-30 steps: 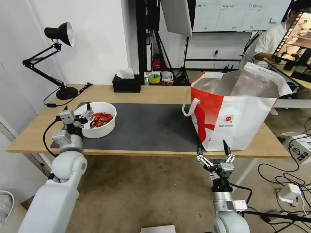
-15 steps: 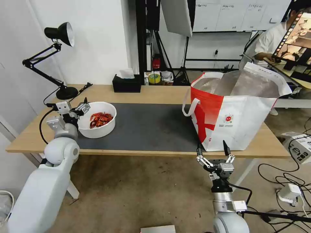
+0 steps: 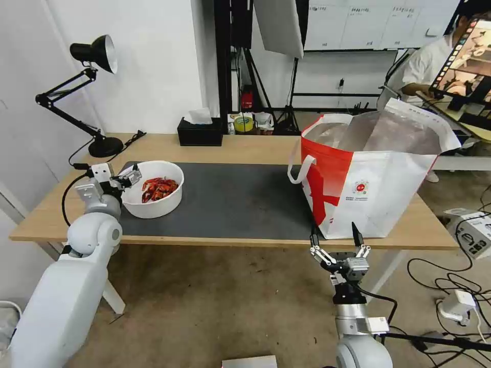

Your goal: Pick up the trash from the table and place it into the takeout bag.

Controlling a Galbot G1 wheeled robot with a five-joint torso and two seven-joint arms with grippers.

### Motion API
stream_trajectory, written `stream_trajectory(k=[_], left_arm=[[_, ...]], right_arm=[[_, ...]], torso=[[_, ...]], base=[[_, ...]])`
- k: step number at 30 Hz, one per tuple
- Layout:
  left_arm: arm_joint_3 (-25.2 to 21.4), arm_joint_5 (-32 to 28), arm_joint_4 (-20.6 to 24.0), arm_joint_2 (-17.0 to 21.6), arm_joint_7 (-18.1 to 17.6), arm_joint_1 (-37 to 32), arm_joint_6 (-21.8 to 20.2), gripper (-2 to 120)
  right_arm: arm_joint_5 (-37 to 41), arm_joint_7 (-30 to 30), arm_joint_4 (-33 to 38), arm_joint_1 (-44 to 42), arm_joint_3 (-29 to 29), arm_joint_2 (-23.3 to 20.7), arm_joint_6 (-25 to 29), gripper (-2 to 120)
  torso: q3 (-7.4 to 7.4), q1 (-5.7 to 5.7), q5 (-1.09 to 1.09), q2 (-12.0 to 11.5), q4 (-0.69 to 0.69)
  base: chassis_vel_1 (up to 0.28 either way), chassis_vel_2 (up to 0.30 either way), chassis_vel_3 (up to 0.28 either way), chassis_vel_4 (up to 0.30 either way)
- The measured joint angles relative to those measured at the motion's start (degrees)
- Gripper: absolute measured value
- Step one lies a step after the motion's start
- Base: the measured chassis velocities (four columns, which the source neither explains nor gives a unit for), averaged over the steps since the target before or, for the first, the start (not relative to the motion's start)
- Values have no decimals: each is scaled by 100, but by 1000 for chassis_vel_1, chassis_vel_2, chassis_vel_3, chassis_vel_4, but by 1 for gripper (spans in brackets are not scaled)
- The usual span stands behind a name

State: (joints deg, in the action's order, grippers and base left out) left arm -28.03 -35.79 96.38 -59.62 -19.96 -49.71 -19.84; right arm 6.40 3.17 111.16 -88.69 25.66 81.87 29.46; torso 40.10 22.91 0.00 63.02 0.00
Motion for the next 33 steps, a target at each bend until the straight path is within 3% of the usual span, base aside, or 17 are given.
stream_trajectory(k=[10, 17, 26, 33], left_arm=[[2, -16, -141, 7, -161, 146, -316, 100], [-39, -202, -67, 19, -262, 168, -960, 100], [-25, -208, -127, 18, -290, 209, -1072, 100], [-13, -226, -159, 27, -368, 283, -1408, 100]], right_arm=[[0, 0, -4, -33, -3, 18, 10, 100], [0, 2, -10, -34, 0, 23, 12, 100], [0, 5, -10, -37, 2, 32, 14, 100], [6, 10, -7, -53, 10, 26, 18, 100]], torso=[[0, 0, 0, 0, 0], [0, 0, 0, 0, 0], [0, 0, 0, 0, 0], [0, 0, 0, 0, 0]], base=[[0, 0, 0, 0], [0, 0, 0, 0], [0, 0, 0, 0], [0, 0, 0, 0]])
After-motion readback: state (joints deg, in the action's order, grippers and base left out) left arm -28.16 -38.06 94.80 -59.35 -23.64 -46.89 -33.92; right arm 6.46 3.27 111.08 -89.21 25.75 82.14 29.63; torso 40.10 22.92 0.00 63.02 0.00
